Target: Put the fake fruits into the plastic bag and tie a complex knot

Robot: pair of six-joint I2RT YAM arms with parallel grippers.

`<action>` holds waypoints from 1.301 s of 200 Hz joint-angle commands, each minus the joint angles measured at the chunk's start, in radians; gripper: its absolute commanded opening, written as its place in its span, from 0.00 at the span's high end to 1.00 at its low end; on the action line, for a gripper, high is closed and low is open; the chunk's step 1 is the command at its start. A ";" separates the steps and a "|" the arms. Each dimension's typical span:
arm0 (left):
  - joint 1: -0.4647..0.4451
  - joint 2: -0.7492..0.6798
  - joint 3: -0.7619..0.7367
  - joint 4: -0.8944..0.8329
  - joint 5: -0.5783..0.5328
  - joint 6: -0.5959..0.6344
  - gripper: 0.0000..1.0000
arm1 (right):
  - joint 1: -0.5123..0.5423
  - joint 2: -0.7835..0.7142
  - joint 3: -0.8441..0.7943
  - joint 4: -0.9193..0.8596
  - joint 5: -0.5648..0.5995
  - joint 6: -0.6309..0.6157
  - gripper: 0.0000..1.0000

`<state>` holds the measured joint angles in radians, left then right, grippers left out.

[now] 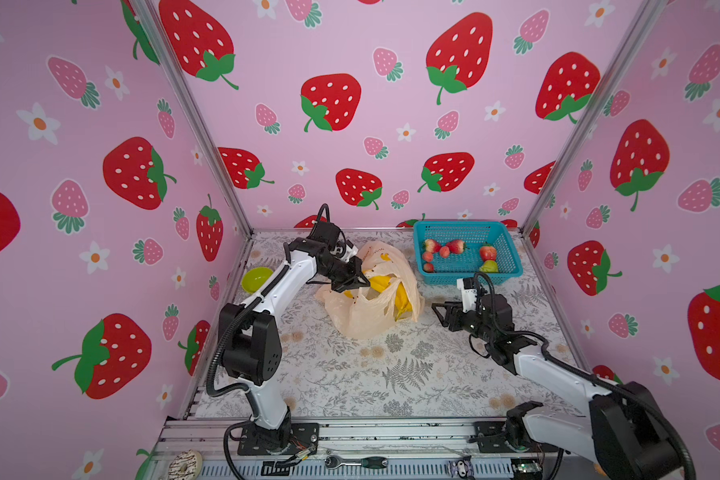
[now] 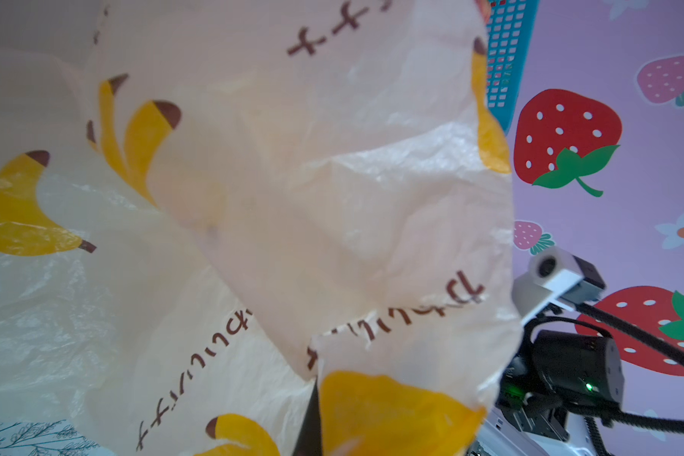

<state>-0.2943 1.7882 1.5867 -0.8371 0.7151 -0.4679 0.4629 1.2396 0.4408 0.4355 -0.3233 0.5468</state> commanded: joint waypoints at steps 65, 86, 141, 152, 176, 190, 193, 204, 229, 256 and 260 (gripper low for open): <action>0.005 -0.039 0.010 0.009 0.010 -0.006 1.00 | 0.022 0.375 0.145 0.246 -0.031 0.150 0.57; 0.005 -0.037 0.009 0.009 0.015 -0.008 1.00 | 0.026 0.426 0.170 0.237 -0.004 0.148 0.61; 0.005 -0.043 0.007 0.015 0.017 -0.013 1.00 | 0.043 0.515 0.205 0.250 0.014 0.139 0.82; 0.005 -0.045 0.006 0.015 0.014 -0.012 1.00 | 0.043 0.507 0.201 0.253 0.006 0.136 0.92; 0.009 -0.054 0.009 0.013 0.013 -0.009 1.00 | 0.043 0.407 0.184 0.239 -0.003 0.121 1.00; 0.020 -0.071 0.009 0.018 0.018 -0.017 1.00 | 0.045 0.327 0.181 0.236 -0.037 0.125 1.00; 0.023 -0.076 0.009 0.021 0.022 -0.019 1.00 | 0.045 0.310 0.184 0.236 -0.046 0.130 1.00; 0.037 -0.097 0.003 0.034 0.034 -0.029 1.00 | 0.053 0.252 0.192 0.236 -0.080 0.147 1.00; 0.067 -0.152 -0.016 0.075 0.043 -0.052 1.00 | 0.089 0.155 0.234 0.223 -0.116 0.176 1.00; 0.107 -0.169 -0.015 0.081 0.055 -0.061 1.00 | 0.110 0.120 0.282 0.220 -0.147 0.198 1.00; 0.112 -0.170 -0.014 0.081 0.059 -0.061 1.00 | 0.110 0.119 0.287 0.219 -0.152 0.199 1.00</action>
<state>-0.2104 1.6299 1.5787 -0.7746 0.7403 -0.5117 0.5602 1.3773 0.6861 0.6456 -0.4236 0.7044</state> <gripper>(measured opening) 0.049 0.041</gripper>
